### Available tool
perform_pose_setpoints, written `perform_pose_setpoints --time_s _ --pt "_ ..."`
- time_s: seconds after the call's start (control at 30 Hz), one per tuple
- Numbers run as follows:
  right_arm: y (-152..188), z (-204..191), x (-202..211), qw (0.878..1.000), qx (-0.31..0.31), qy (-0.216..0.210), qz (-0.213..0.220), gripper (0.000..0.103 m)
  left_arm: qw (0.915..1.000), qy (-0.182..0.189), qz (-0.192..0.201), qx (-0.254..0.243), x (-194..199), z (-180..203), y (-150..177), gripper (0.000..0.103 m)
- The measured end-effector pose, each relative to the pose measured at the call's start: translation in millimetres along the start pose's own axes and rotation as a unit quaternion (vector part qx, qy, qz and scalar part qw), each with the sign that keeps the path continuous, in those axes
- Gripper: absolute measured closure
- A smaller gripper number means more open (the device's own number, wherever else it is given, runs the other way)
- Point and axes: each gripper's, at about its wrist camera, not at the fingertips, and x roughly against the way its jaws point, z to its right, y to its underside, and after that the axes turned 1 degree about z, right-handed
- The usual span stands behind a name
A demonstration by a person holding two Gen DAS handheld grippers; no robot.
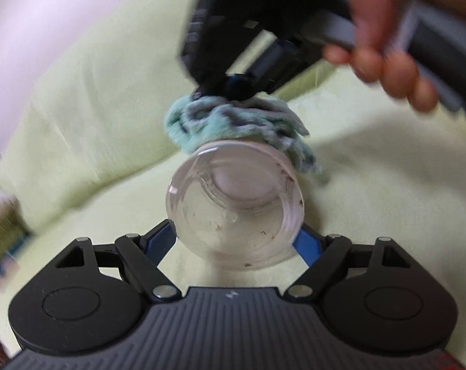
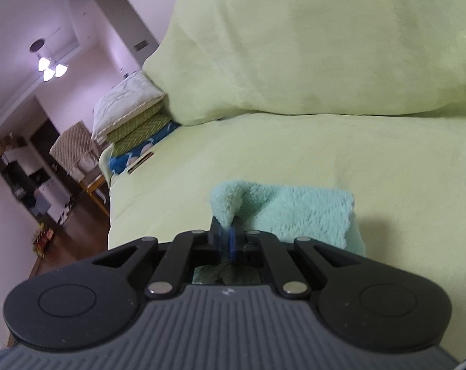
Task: Clean container
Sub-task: 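Hold the jar base-up with the left gripper while the right gripper rubs the cloth around its rim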
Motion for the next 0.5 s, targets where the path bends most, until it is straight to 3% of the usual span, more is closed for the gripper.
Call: perform_pose_setpoints --time_s 0.13,0.3,0.4,0.5 --pt "3 5 5 1.000 -0.014 -0.001 0.008 0.102 0.9936 0.061 -0.009 0.094 -3 -25 -3 0.017" --pt "10 4 13 1.000 -0.016 -0.003 0.009 0.102 0.9741 0.121 0.001 0.191 -3 -51 -2 0.016" --pt "11 1 18 1.000 -0.021 -0.001 0.008 0.101 0.9858 0.095 0.006 0.138 0 -37 -4 0.016" --pt "12 -7 30 1.000 -0.018 -0.017 0.006 0.098 0.9997 0.007 0.017 0.015 5 -8 -4 0.017"
